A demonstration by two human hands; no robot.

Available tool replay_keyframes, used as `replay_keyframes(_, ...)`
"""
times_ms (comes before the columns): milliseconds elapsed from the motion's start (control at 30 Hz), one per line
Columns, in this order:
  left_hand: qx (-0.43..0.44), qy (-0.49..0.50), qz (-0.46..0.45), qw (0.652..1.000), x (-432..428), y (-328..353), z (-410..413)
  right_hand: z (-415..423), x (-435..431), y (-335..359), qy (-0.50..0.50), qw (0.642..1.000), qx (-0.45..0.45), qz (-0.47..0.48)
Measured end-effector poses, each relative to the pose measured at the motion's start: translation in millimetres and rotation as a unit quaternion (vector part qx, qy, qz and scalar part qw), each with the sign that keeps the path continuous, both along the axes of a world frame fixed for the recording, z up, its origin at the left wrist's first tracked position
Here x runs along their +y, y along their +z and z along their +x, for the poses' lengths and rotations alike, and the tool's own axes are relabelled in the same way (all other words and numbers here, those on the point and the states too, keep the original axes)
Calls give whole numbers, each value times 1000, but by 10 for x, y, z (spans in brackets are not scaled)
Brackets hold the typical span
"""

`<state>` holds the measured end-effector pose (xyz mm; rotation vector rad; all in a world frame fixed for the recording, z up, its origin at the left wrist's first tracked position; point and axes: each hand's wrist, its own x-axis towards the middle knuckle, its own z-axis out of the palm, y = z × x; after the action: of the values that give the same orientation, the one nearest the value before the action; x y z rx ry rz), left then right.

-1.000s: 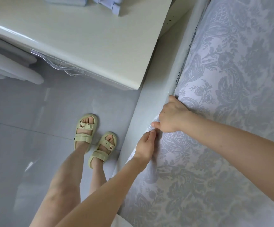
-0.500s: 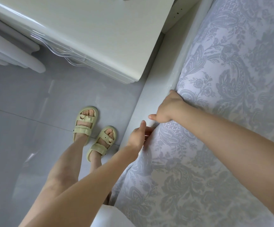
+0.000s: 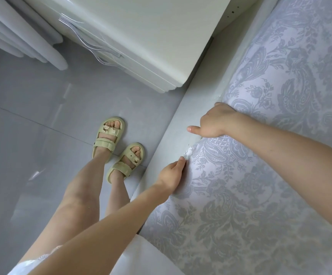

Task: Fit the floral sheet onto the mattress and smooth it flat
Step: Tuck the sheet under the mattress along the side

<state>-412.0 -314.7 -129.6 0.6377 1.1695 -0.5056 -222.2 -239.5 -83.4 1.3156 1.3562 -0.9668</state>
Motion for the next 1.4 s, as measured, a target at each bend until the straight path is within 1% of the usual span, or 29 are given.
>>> replay_keyframes(100, -35, -17, -65, 997, 28, 15, 183, -95, 37, -79, 39, 996, -34, -77)
replay_keyframes(200, -110, -63, -99, 987, 53, 51, 379, -78, -26, -93, 43, 994, -45, -95)
replay_keyframes(233, -105, -81, -108, 985, 68, 18, 386, -71, -40, -106, 36, 994, -49, -96)
replay_keyframes(300, -64, -107, -114, 986, 103, -83, 303, -94, -46, -154, 21, 993, -61, -99)
replay_keyframes(367, -18, -82, -74, 994, 128, -136, 148, -127, -38, -199, 14, 992, -68, -103)
replay_keyframes(400, -12, -58, -44, 997, 134, -126, 54, -137, -30, -216, 15, 993, -63, -94)
replay_keyframes(433, -16, -30, -12, 999, 125, -83, -41, -142, -25, -219, 16, 996, -54, -75)
replay_keyframes(500, -18, 8, 29, 999, 32, 51, -222, -139, -41, -175, 16, 1000, -23, 1)
replay_keyframes(533, -13, 2, 48, 999, -30, 106, -307, -143, -60, -126, 14, 999, -5, 52)
replay_keyframes(600, -1, -45, 84, 995, -124, 142, -458, -190, -132, -7, 21, 988, 30, 152)
replay_keyframes(667, -2, -66, 54, 996, -193, 61, -501, -315, -292, 117, 18, 976, 57, 208)
replay_keyframes(733, -1, -97, 4, 995, -263, -18, -432, -543, -503, 231, -1, 969, 84, 233)
replay_keyframes(800, -19, -112, -35, 993, -333, -54, -335, -816, -705, 332, -21, 971, 94, 219)
replay_keyframes(900, -96, -59, -72, 991, -313, -18, -324, -1076, -995, 361, -30, 974, 81, 210)
replay_keyframes(933, -98, -32, -79, 992, -284, -25, -397, -1137, -1054, 369, -36, 976, 70, 202)
replay_keyframes(1000, -57, 38, -76, 995, -238, -4, -654, -1266, -1117, 369, -43, 981, 46, 186)
replay_keyframes(1033, -36, 62, -38, 997, -245, 15, -802, -1337, -1125, 347, -45, 981, 41, 184)
replay_keyframes(1067, -27, 64, 13, 997, -255, 46, -953, -1414, -1128, 319, -52, 981, 41, 181)
replay_keyframes(1133, -26, 16, 105, 994, -294, 81, -1205, -1568, -1159, 250, -67, 985, 54, 152)
replay_keyframes(1167, -21, -15, 119, 993, -327, 70, -1300, -1636, -1183, 215, -69, 987, 59, 134)
replay_keyframes(1200, -22, -45, 114, 992, -367, 54, -1355, -1688, -1195, 185, -67, 989, 57, 120)
replay_keyframes(1267, -34, -74, 63, 995, -459, -22, -1401, -1753, -1179, 123, -64, 993, 41, 93)
replay_keyframes(1333, -35, -60, 23, 997, -540, -97, -1425, -1811, -1114, 50, -51, 997, 24, 54)
replay_keyframes(1400, -32, -36, 24, 999, -617, -144, -1460, -1863, -1033, -39, -48, 999, 1, 12)
